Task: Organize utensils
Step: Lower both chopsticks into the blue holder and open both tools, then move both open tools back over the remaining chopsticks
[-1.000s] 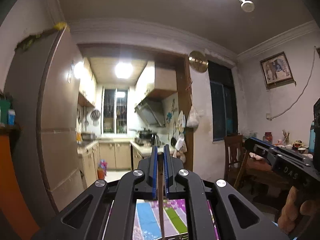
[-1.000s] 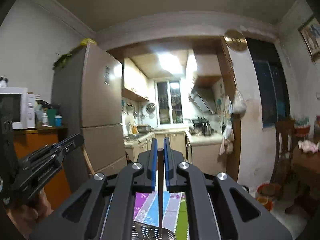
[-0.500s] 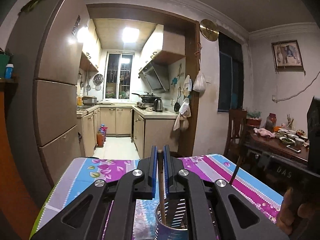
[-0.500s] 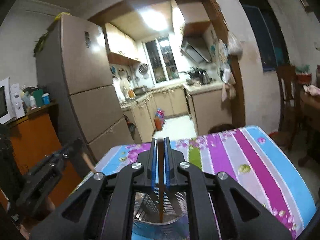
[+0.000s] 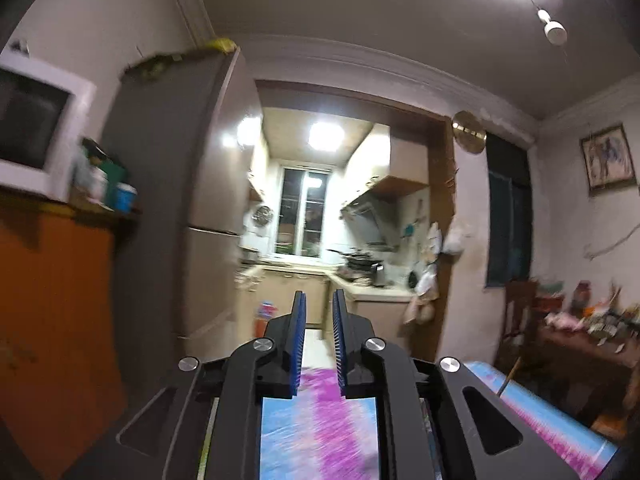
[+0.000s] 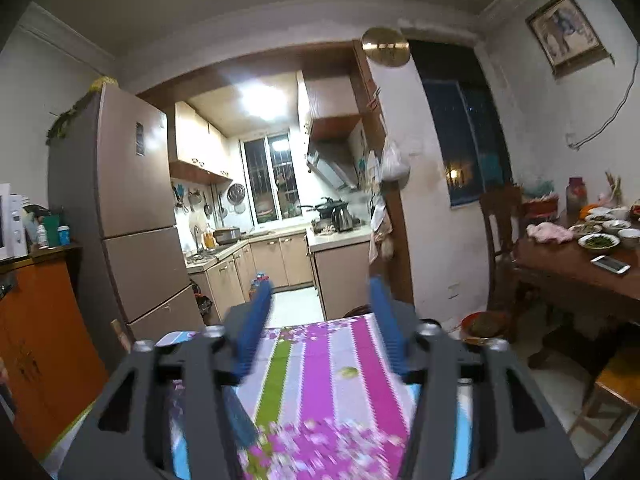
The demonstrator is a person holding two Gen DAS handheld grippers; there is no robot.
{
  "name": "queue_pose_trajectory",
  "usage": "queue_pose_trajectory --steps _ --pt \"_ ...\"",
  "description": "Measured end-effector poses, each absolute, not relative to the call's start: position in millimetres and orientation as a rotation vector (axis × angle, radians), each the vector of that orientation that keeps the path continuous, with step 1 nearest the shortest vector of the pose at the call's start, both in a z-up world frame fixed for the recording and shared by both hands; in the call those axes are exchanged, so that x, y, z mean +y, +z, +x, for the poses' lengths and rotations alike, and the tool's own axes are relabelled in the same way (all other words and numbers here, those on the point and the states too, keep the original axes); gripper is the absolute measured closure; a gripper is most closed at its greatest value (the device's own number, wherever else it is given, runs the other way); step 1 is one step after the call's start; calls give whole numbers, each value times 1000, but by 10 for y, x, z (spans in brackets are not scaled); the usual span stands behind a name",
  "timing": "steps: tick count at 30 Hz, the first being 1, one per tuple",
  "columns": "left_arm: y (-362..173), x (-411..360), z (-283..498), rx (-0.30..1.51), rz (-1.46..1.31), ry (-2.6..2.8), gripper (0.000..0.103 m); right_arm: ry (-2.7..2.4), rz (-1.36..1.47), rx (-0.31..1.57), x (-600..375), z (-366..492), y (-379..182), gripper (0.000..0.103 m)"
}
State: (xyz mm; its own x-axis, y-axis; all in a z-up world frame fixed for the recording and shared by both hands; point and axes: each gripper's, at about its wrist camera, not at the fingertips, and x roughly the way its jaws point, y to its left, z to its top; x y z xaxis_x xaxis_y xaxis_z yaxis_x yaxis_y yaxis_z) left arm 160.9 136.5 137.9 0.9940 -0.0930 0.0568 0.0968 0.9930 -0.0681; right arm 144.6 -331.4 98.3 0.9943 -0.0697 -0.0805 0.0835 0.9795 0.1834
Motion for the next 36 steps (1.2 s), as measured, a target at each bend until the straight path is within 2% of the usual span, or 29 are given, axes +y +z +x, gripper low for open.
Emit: queue_pose_trajectory --steps 4,6,8,12,16,20,27,36 --pt "1063 1525 991 40 -9 -44 78 -90 139 53 -3333 659 791 15" --pt "872 1524 732 81 15 -19 68 -96 109 55 -3266 328 647 5" --pt "656 1461 453 124 34 -1 58 -105 93 61 -3168 57 487 5" --pt "208 1254 67 200 26 -4 26 -76 154 126 -2995 -202 156 5" --pt "-182 828 -133 346 71 -42 23 -48 257 254 -2784 -255 -265 5" --pt "-430 458 -240 419 206 -43 23 -32 211 353 -2431 -263 -502 5" --pt "-542 200 -242 478 252 -46 23 -42 48 334 -2046 -361 -547 5" --pt "-600 307 -161 543 179 -22 23 -29 33 370 -1987 -369 -589 5"
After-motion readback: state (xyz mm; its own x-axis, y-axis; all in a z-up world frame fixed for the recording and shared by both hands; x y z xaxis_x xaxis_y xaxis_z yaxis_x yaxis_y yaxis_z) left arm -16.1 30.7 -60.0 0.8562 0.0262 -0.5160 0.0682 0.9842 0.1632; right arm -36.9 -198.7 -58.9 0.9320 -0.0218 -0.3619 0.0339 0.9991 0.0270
